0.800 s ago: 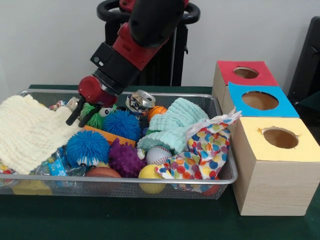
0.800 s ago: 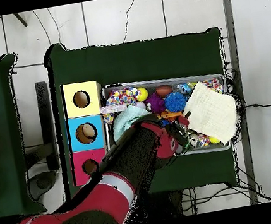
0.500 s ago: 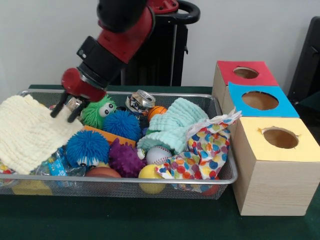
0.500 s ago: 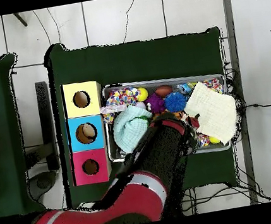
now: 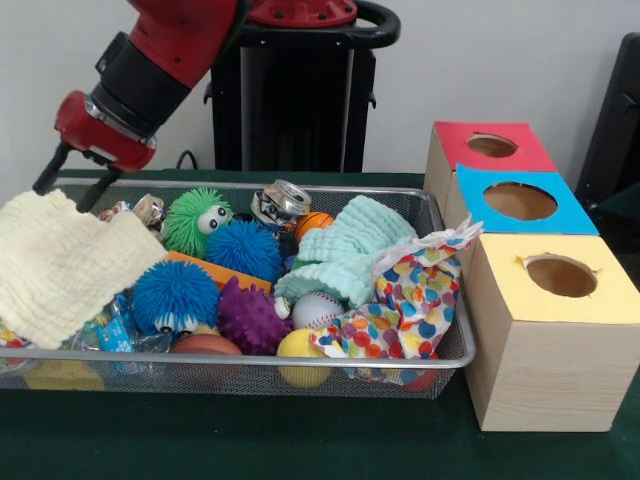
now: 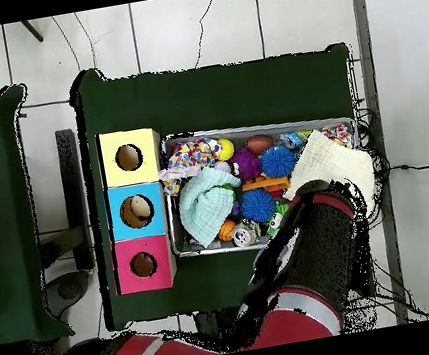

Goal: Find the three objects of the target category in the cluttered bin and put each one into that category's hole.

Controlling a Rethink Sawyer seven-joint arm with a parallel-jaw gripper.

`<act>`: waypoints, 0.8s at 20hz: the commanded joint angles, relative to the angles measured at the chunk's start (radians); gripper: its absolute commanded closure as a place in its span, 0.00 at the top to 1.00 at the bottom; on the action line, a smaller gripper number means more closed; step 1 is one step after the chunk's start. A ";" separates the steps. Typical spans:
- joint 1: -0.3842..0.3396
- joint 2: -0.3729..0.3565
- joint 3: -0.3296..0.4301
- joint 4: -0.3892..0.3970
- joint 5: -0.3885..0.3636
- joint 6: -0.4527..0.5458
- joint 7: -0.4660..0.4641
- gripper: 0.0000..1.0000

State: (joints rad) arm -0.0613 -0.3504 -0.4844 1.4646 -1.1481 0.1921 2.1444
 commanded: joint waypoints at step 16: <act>-0.213 -0.130 0.438 0.188 0.058 0.019 -0.130 1.00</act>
State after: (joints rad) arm -0.2454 -0.4661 -0.2367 1.5606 -1.1334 0.1931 2.1444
